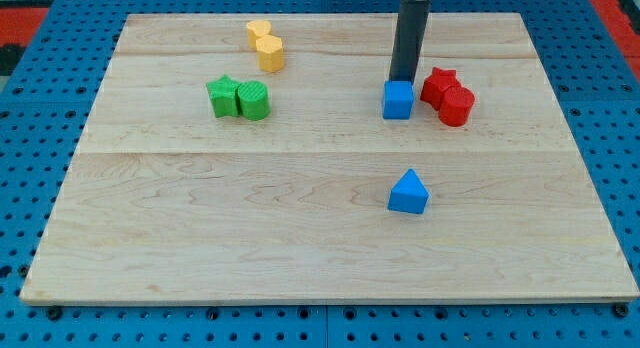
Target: Push the blue cube to the top right side of the blue triangle
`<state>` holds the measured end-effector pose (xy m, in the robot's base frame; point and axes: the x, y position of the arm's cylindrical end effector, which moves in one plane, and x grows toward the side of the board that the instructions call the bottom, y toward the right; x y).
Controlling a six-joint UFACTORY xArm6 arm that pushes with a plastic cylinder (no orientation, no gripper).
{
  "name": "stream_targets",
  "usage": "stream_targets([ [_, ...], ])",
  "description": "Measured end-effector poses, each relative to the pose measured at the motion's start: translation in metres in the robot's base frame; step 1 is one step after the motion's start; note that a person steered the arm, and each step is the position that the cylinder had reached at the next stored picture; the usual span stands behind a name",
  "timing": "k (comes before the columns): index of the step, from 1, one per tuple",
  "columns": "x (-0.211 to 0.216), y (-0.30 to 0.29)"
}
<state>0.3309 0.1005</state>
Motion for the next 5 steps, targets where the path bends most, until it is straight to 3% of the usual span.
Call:
stream_targets([
  [2,0.035,-0.031],
  [5,0.065,-0.010],
])
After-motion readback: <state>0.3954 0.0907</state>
